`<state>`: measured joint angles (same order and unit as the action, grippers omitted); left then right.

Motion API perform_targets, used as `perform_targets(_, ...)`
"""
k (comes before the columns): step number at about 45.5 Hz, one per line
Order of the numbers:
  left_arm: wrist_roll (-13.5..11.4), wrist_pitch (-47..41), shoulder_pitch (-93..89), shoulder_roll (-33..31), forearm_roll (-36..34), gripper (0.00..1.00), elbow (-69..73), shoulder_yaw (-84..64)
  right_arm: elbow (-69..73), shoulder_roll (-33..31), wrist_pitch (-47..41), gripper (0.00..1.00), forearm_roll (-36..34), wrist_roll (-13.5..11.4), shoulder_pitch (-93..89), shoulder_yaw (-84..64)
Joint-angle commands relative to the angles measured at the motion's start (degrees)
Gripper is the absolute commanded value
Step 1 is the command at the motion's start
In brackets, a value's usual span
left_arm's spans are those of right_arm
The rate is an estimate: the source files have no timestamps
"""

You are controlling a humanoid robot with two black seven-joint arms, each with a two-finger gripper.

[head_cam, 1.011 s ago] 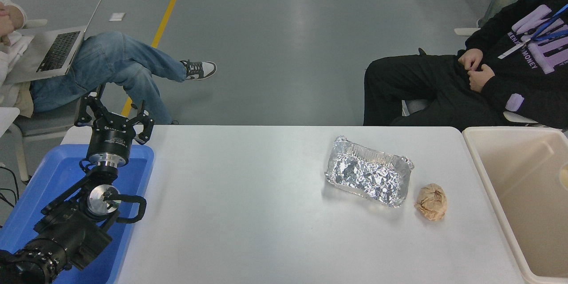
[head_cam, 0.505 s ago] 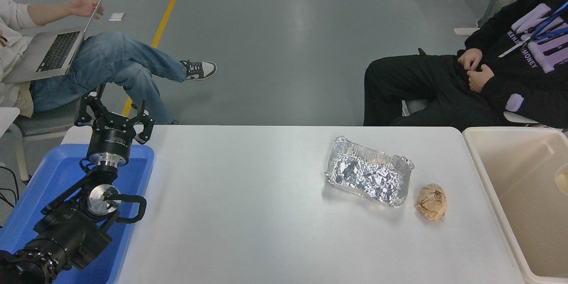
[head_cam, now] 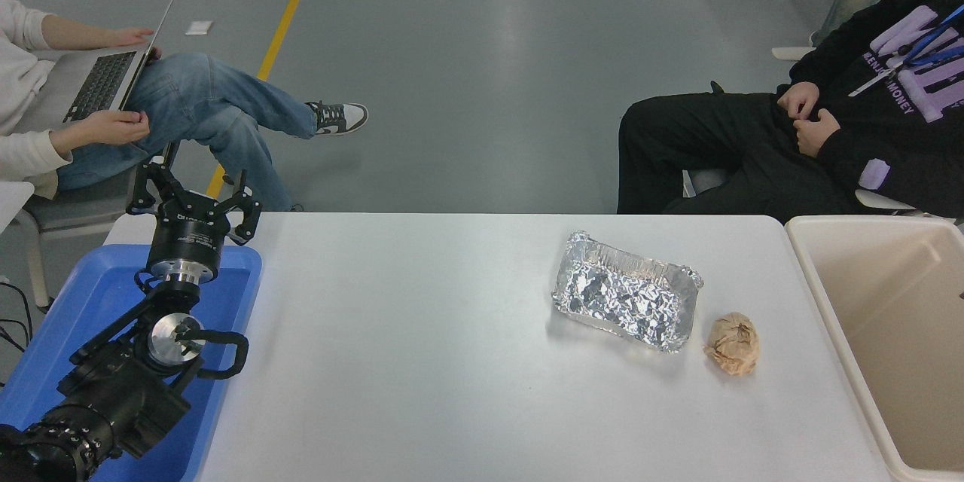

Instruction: Pick up paper cup place in dustbin

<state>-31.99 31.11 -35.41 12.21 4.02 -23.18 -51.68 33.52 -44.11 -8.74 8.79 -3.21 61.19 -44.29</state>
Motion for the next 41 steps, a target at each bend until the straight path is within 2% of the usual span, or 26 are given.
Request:
perform_targets(1,0.0,0.0,-0.01,0.01,-0.07,0.99,0.06,0.09,16.47,-2.12,-0.57,1.0,-2.46,0.04,18.77,-19.06)
perform_targets(12,0.0,0.0,-0.01,0.01,-0.07,0.99,-0.02,0.09,34.32,-1.94,-3.64,1.0,-3.87,0.04,39.25,-31.82)
perform_targets(17,0.0,0.0,-0.01,0.01,-0.07,0.99,-0.03,0.09,37.05,-1.42,-10.75,1.0,-3.87,0.04,47.52,-35.33)
perform_targets(24,0.0,0.0,-0.01,0.01,-0.07,0.99,-0.02,0.09,37.14,1.75,-25.95,1.0,-3.78,-0.04,57.1,-38.59)
perform_targets(30,0.0,0.0,-0.01,0.01,0.02,0.99,-0.02,0.09,37.23,8.68,-36.26,1.0,-3.69,-0.04,60.89,-38.59)
perform_targets(35,0.0,0.0,-0.01,0.01,-0.07,0.99,0.06,0.09,38.19,15.8,-36.26,1.0,-3.69,-0.13,63.34,-38.5)
perform_targets(41,0.0,0.0,0.08,0.01,-0.07,0.99,-0.02,0.09,42.59,21.52,-36.26,1.0,-3.6,-0.22,68.7,-38.42)
